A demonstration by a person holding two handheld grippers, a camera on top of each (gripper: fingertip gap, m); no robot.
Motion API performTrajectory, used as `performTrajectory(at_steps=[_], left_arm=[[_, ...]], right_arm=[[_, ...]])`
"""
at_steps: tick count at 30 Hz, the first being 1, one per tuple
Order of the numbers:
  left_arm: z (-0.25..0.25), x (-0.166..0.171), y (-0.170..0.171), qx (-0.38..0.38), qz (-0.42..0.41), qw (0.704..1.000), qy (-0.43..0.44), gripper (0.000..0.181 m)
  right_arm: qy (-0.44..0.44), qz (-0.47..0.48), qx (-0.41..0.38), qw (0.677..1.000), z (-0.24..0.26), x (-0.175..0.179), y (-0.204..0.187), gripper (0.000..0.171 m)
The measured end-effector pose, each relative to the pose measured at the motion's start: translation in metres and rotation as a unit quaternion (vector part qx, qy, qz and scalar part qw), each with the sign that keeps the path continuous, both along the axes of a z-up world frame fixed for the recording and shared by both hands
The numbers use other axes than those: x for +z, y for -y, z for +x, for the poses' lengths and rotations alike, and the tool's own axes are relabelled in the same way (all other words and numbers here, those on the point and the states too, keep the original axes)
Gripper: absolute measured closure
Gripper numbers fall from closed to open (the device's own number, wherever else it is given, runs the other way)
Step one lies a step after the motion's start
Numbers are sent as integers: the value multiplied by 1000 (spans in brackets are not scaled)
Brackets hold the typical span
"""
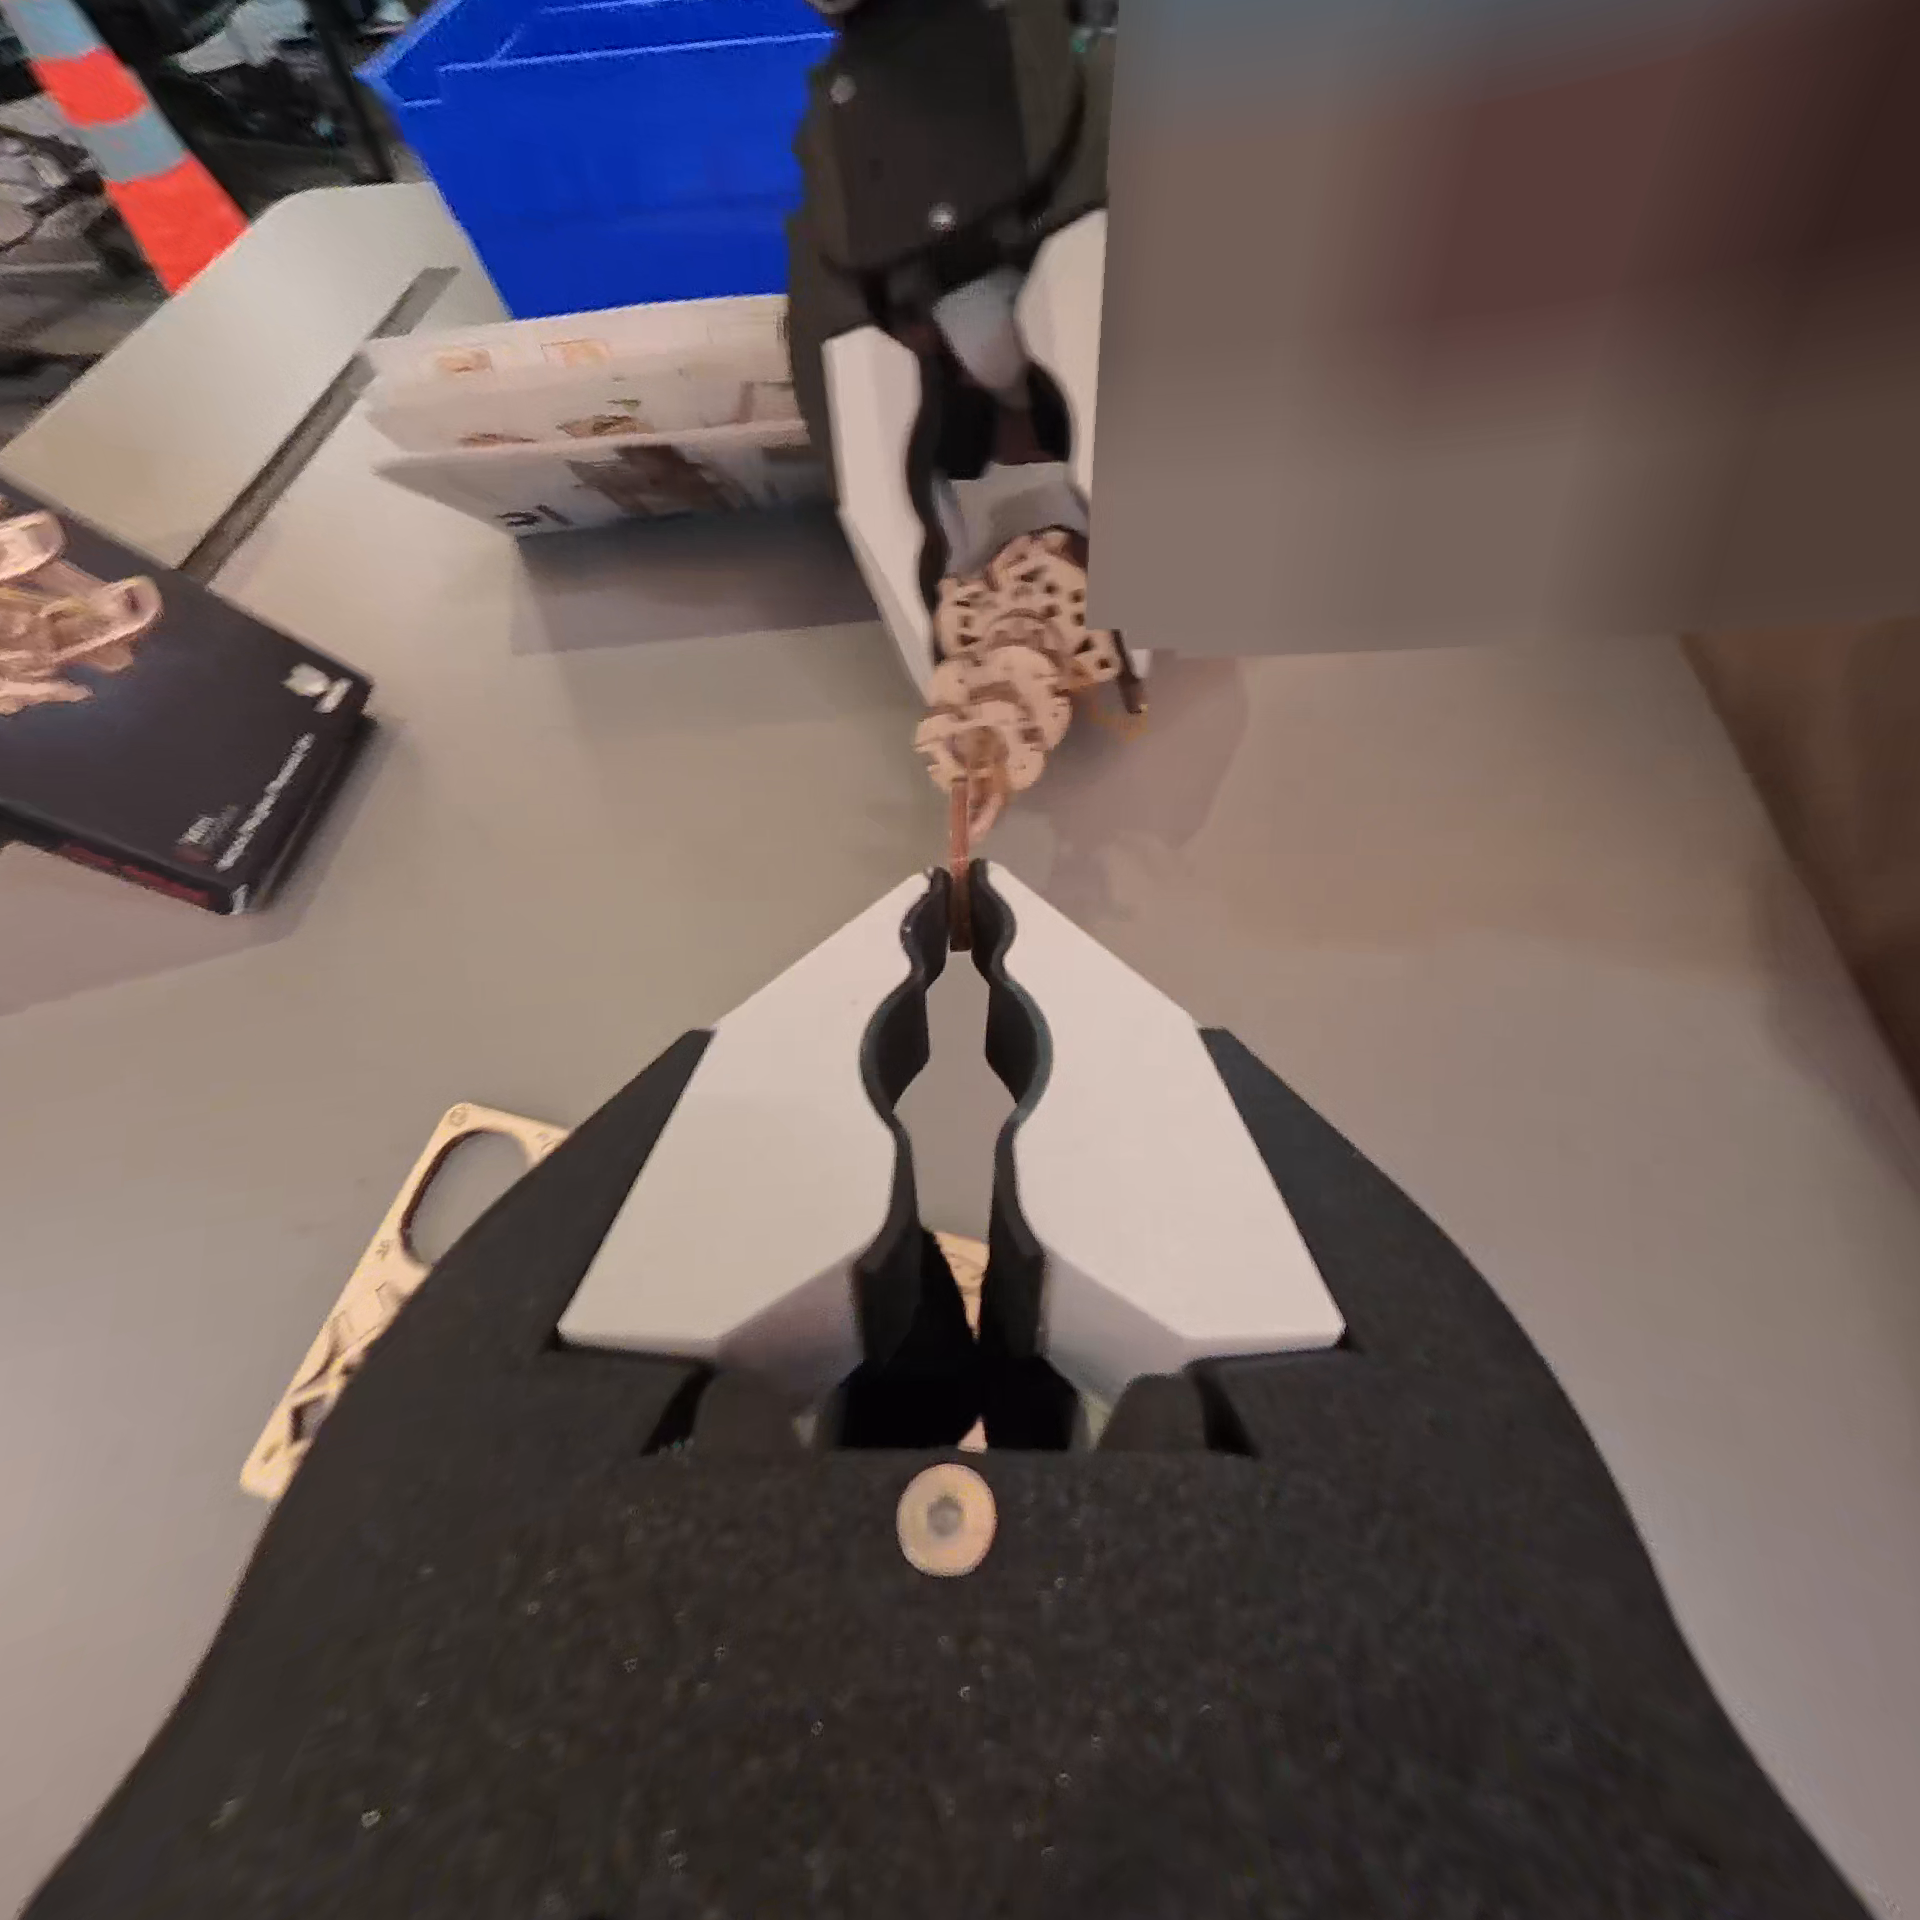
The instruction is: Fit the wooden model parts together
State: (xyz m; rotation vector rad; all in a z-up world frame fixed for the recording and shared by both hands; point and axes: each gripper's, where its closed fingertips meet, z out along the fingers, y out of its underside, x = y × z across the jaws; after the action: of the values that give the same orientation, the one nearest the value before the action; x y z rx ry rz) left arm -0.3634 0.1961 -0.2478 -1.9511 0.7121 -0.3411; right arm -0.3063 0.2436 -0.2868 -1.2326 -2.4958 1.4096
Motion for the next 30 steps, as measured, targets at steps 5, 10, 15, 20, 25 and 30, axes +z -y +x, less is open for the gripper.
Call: performTrajectory(at_steps=[5,10,15,20,25,30], left_arm=[[7,-2,1,-9,-5,1000,-6,180],[-6,3,0,9,0,1000,-19,180],[1,7,-2,7,0,999,34,180],[16,-2,-7,5,23,999,37,181],[22,-1,-13,14,82,996,17,181],[29,3,-17,23,105,993,43,181]], right_arm=[[-5,1,-1,1000,-1,0,0,122],[-15,45,7,999,-1,-9,-2,122],[4,87,21,996,5,-25,3,122],[7,99,22,995,6,-30,4,112],[-46,52,-12,998,-8,0,3,110],[-88,-74,-37,993,-20,35,14,129]])
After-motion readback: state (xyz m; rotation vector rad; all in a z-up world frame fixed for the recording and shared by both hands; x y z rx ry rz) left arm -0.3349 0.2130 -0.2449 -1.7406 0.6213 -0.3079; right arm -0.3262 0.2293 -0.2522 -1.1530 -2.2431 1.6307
